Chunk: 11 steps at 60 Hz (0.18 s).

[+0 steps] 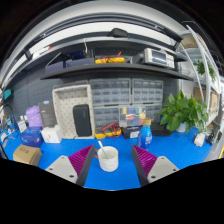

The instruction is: Pour water

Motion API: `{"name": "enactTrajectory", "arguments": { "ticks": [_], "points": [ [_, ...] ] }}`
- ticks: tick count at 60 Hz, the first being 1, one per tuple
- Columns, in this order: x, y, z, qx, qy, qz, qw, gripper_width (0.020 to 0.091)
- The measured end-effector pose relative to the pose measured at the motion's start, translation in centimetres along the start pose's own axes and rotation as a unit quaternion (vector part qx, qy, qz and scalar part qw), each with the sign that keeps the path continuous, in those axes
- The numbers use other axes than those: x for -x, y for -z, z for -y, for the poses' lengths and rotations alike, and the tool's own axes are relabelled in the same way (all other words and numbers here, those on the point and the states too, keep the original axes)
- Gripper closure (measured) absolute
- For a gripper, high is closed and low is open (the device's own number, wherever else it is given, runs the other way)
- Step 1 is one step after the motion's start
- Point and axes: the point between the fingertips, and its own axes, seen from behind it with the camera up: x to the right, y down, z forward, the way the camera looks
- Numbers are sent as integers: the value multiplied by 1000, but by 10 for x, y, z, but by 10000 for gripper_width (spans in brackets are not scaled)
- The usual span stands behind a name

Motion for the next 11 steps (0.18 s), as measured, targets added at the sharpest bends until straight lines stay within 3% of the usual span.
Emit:
{"name": "enactTrajectory", "arguments": {
  "ticks": [11],
  "points": [
    [21, 19, 26, -22, 5, 11, 1000, 352]
  ]
}}
